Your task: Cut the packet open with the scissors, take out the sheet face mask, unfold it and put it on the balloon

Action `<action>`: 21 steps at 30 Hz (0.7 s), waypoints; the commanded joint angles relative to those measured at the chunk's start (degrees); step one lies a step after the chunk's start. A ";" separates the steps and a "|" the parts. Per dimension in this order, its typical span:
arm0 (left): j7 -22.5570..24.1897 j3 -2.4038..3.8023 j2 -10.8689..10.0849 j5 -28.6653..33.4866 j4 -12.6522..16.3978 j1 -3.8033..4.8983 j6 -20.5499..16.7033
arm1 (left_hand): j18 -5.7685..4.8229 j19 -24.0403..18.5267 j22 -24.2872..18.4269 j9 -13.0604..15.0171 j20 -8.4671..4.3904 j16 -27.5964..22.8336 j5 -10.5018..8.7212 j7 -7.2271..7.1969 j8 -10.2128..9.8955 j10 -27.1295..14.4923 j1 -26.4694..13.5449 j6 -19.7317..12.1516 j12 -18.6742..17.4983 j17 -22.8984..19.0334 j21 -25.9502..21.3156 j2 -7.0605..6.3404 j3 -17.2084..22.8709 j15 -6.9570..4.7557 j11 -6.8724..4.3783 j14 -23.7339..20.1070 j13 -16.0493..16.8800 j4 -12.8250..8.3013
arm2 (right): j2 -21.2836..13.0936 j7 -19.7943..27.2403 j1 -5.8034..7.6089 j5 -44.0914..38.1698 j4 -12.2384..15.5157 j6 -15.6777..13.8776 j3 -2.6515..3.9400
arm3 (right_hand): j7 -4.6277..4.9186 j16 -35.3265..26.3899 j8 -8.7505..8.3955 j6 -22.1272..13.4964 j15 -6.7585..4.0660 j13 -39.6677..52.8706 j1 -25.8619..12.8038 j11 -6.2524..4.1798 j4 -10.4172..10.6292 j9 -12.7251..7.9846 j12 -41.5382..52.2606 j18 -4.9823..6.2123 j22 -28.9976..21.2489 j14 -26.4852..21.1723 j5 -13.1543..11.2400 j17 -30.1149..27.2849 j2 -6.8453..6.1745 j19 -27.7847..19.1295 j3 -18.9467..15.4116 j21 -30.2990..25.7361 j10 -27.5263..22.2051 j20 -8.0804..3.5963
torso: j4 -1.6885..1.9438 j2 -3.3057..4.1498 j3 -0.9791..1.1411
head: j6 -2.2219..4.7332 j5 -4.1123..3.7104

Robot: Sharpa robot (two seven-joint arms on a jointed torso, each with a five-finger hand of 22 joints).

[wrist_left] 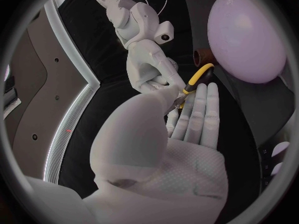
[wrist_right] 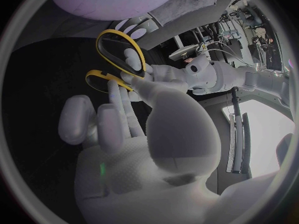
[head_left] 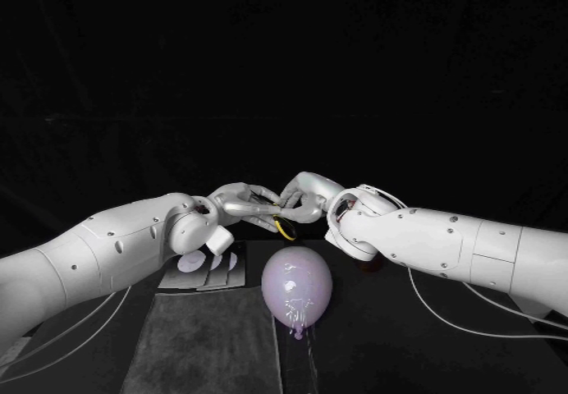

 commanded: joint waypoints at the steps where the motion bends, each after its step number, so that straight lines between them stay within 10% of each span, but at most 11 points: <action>1: 1.60 0.05 0.79 2.53 0.61 0.00 0.76 | -0.03 0.09 0.24 -3.74 -0.35 0.15 0.37 7.99 -0.31 0.70 0.68 0.93 -0.48 -0.11 0.43 0.06 1.68 -0.13 -0.18 0.56 -0.09 -0.04 | 1.02 3.95 0.14 -0.36 1.22 2.10 0.22 | 0.29 -0.18 -0.09 0.10 0.24 -0.08 0.06 -0.30 -0.08 -0.01 -0.28 0.07 -0.03 0.59 -0.25 -0.08 0.27 -0.60 -0.12 -0.36 -0.18 -0.01 | -0.03 0.04 0.01 | 0.03 -0.05; 21: 3.35 0.04 0.60 5.23 0.06 0.00 -0.44 | -0.02 0.45 2.62 -8.59 -1.62 0.18 0.33 6.61 0.88 8.28 -1.38 7.43 -5.49 -0.56 4.71 1.13 14.66 -1.35 -1.60 4.59 -0.03 0.35 | 0.49 3.64 0.14 -0.72 1.18 2.23 0.22 | 0.27 -0.39 -0.18 0.01 0.22 -0.10 0.50 -0.31 -0.28 -0.03 -0.33 0.14 -0.26 0.46 -0.24 -0.49 0.29 -0.79 -0.12 -0.63 -0.33 0.00 | -0.04 0.01 -0.02 | 0.03 0.01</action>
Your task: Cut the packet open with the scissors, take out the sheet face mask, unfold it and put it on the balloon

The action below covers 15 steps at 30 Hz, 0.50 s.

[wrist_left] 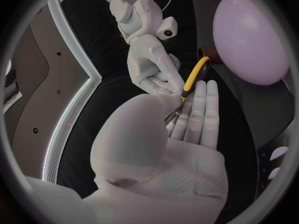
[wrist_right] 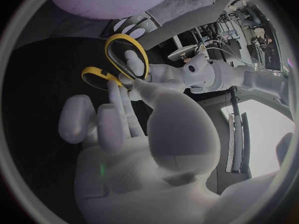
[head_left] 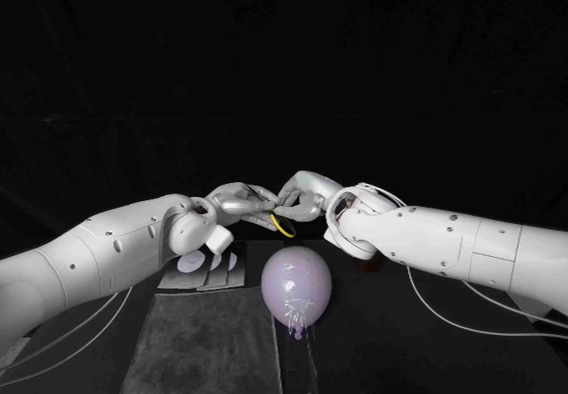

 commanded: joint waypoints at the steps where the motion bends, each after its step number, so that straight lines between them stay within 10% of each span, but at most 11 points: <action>1: 2.68 0.21 0.57 2.13 0.46 0.21 -0.21 | 0.09 0.00 0.24 -0.50 -0.61 0.13 0.23 6.07 0.33 2.12 -0.86 0.88 -0.63 -0.01 0.51 -0.34 2.44 -0.08 -1.32 0.50 0.00 -2.12 | 0.36 3.24 -0.08 -0.65 1.02 1.32 0.01 | 0.29 -0.38 -0.26 -0.02 0.22 0.08 0.55 -0.18 -0.30 -0.04 -0.33 0.17 -0.17 0.46 -0.22 -0.03 0.29 -0.45 -0.12 -0.41 -0.24 0.00 | 0.03 0.00 -0.03 | 0.07 0.08; 15: 3.02 0.20 0.15 2.60 0.25 0.21 -1.51 | 0.03 -0.27 0.66 -1.31 -0.81 0.03 0.23 5.91 0.56 3.31 -1.35 2.02 -1.72 -0.02 1.23 -0.62 2.88 -0.25 -1.50 0.98 0.00 -2.44 | -1.79 4.89 -0.08 0.79 1.65 -3.94 0.01 | 1.22 -0.98 -1.23 -1.28 0.75 0.02 0.98 0.52 -0.36 -0.42 -0.41 0.40 -1.17 0.09 -0.23 -1.31 -0.06 -1.24 -0.69 -1.58 -1.65 0.34 | 0.01 -0.03 -0.02 | 0.39 0.51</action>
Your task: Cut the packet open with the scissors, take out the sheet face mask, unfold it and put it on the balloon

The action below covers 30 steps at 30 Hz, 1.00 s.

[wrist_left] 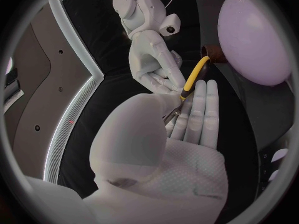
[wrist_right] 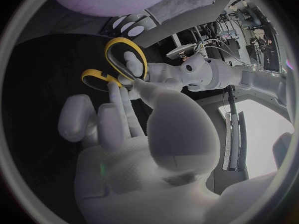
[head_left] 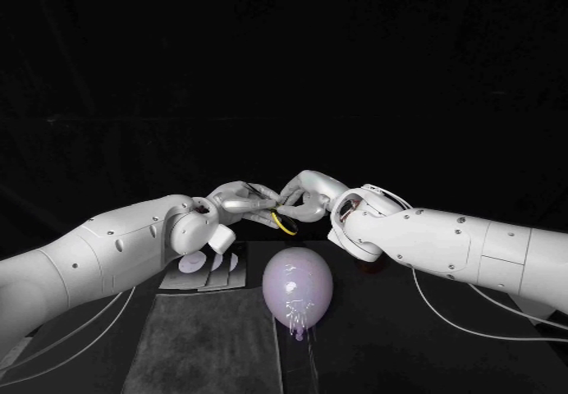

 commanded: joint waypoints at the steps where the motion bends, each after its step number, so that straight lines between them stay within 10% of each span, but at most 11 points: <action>1: 1.96 0.15 0.11 1.30 0.16 0.17 -0.80 | 0.46 -0.07 0.11 -0.02 -0.23 0.02 0.23 5.55 0.31 1.79 -0.25 0.41 -0.34 -0.02 0.47 0.36 2.05 -0.14 -1.29 0.49 -0.01 -1.66 | -0.51 3.29 -0.04 1.02 0.51 -2.35 0.00 | -0.08 -0.32 -0.54 -0.61 0.24 -0.01 0.46 -0.09 0.06 -0.17 -0.07 0.44 -0.27 0.06 -0.25 -0.43 -0.09 -0.40 -0.57 -0.42 -0.29 0.08 | -0.03 -0.01 0.02 | 0.16 0.21; 17: 2.14 0.13 -0.53 1.32 0.42 0.17 -1.32 | 0.39 -0.40 0.57 -0.80 -0.38 -0.20 0.22 5.27 0.42 2.79 -0.46 1.25 -1.29 -0.03 1.20 0.25 2.40 -0.25 -1.50 0.65 0.00 -2.14 | -4.99 5.41 0.02 5.03 1.81 -5.85 0.17 | 0.28 -1.02 -1.67 -2.17 0.33 -0.01 0.69 0.11 0.02 -0.62 -0.13 0.76 -1.45 -0.33 -0.19 -1.74 -0.88 -1.28 -1.79 -1.84 -0.92 0.19 | -0.02 0.01 0.04 | 0.29 0.03; 30: 1.98 0.12 -1.24 0.46 1.28 0.16 -3.01 | 0.31 -0.83 1.26 -1.74 -0.53 -0.44 0.22 4.88 0.62 4.69 -1.43 2.29 -2.22 0.01 2.27 0.00 2.24 -0.42 -1.86 0.88 0.06 -2.11 | -6.79 4.50 0.00 -3.39 4.98 1.80 0.36 | 2.14 -2.87 -4.23 -8.29 1.96 -0.19 1.66 2.10 -0.34 -2.57 -0.22 1.76 -5.71 -1.36 -0.16 -5.20 -1.66 -4.02 -6.40 -6.87 -9.95 1.61 | -0.09 -0.01 0.15 | 0.55 -0.22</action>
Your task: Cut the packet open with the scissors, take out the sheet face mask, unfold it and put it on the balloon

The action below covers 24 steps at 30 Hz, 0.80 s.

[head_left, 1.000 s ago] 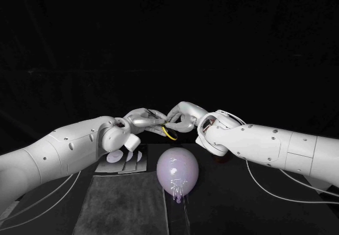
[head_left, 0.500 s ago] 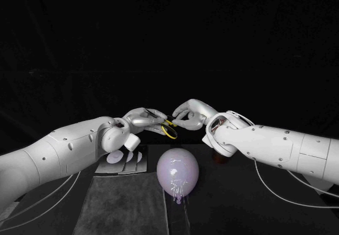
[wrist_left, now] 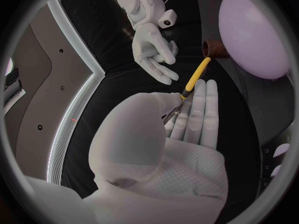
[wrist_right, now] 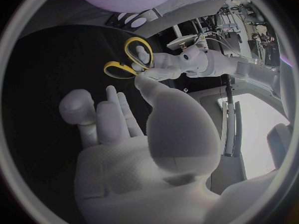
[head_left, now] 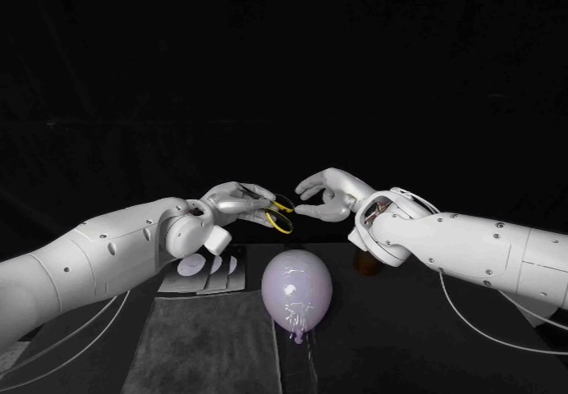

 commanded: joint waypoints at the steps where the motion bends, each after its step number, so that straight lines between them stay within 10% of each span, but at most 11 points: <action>1: 0.94 0.10 0.03 -0.23 0.47 0.12 -1.34 | 0.77 -0.43 0.25 -0.27 -0.14 -0.33 0.18 4.88 0.35 3.20 -0.68 0.66 -0.49 0.02 0.56 0.15 1.13 -0.24 -1.58 0.28 0.07 -0.99 | 0.81 -0.25 -0.03 -6.79 0.43 4.95 0.06 | 0.59 -0.10 -0.35 -1.19 0.57 -0.02 0.53 0.33 0.01 -0.42 -0.21 0.79 -0.41 0.14 -0.16 -0.14 -0.29 -0.30 -1.12 -0.59 -1.47 0.20 | 0.05 -0.01 0.06 | 0.12 -0.08; 24: 1.29 0.10 -0.46 -0.46 1.77 0.12 -2.28 | 0.75 -0.94 1.13 -1.30 -0.40 -0.46 0.19 4.66 0.38 4.48 -1.03 1.29 -1.82 0.15 1.89 -0.07 1.51 -0.46 -1.81 0.70 0.06 -1.67 | 5.34 -3.27 -1.27 -13.45 -4.08 2.27 0.03 | 0.79 0.11 -0.01 -1.98 0.77 0.09 2.34 0.52 -0.38 -0.96 0.02 0.84 -0.54 0.19 -0.13 -0.12 1.08 -0.06 -2.60 -0.99 -2.44 0.44 | 0.12 0.05 -0.06 | -0.13 0.13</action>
